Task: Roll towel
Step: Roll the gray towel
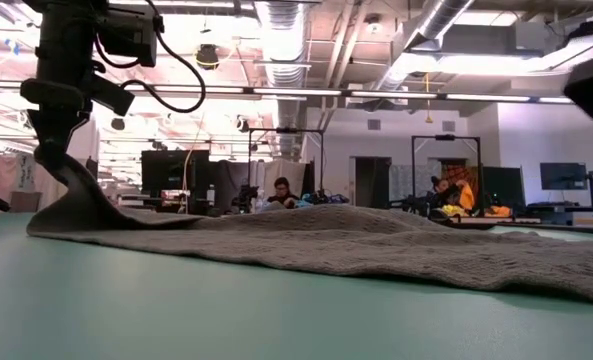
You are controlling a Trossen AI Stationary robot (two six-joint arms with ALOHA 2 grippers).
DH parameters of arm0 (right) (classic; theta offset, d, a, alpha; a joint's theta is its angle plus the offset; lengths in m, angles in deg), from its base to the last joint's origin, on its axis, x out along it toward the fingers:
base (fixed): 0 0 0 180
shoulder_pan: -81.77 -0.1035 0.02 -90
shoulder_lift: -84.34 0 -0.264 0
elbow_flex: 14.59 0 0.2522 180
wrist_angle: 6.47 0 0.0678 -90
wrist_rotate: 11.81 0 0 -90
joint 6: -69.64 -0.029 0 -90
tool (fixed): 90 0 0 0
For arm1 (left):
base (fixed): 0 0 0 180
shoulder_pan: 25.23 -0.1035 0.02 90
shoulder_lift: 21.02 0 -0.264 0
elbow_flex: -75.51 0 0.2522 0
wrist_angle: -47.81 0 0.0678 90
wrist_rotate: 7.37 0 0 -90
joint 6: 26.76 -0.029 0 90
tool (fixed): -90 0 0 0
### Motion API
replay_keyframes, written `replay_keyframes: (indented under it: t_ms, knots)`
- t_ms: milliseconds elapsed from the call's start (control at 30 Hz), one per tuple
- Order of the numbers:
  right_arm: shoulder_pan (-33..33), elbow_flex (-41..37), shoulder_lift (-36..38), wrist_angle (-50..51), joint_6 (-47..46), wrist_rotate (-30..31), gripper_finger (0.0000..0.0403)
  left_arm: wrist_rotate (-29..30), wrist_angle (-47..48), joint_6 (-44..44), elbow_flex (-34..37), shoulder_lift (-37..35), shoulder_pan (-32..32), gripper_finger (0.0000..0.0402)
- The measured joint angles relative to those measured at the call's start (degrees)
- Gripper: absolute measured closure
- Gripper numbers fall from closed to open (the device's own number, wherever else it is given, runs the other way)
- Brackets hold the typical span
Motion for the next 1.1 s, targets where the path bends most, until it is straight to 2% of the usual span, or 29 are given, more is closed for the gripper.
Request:
replay_keyframes:
  t_ms: [167, 333, 400, 500, 600, 700, 767, 867, 933, 1000, 1100]
  knots:
    - [1.04, 1.14, -0.98, 5.12, -2.01, 0.06, 0.0215, -0.25, -0.03, 0.13, 0.00, 0.00, 0.00, 0.0396]
    - [1.19, -0.55, -0.75, 6.07, -7.46, -2.84, 0.0230, -0.25, -0.01, 0.22, 0.00, 0.00, 0.00, 0.0396]
    - [1.19, -0.95, -0.72, 5.87, -9.31, -2.82, 0.0249, -0.25, -0.03, 0.22, 0.00, 0.00, 0.00, 0.0396]
    - [1.23, -1.02, -0.61, 5.56, -10.06, -3.04, 0.0308, -0.95, -0.03, 0.09, -0.01, 0.00, 0.00, 0.0396]
    - [1.25, -0.70, 0.20, 6.77, -10.19, -6.52, 0.0377, -5.29, -0.05, -0.35, -0.01, 0.00, 0.00, 0.0396]
    - [0.63, 0.00, 2.24, 10.34, -10.83, -12.17, 0.0380, -12.14, -0.01, -1.26, -0.11, 0.00, 0.00, 0.0396]
    - [-0.44, 0.88, 5.08, 12.13, -10.76, -13.42, 0.0376, -17.29, -0.26, -1.92, -0.95, -0.10, 0.00, 0.0396]
    - [-2.61, 1.60, 11.94, 12.32, -10.29, -11.66, 0.0383, -27.92, -6.95, -3.37, -2.48, -2.40, 0.23, 0.0396]
    - [-4.40, 1.57, 16.77, 12.61, -10.51, -7.78, 0.0384, -33.73, -14.19, -3.56, -3.81, -5.27, 0.68, 0.0396]
    - [-6.53, 1.55, 21.79, 12.70, -10.58, -2.00, 0.0384, -36.09, -19.99, -3.61, -5.24, -8.45, 0.96, 0.0399]
    - [-9.77, 1.62, 28.54, 14.43, -10.35, 6.39, 0.0384, -34.37, -24.39, -3.49, -7.77, -13.23, 0.79, 0.0400]
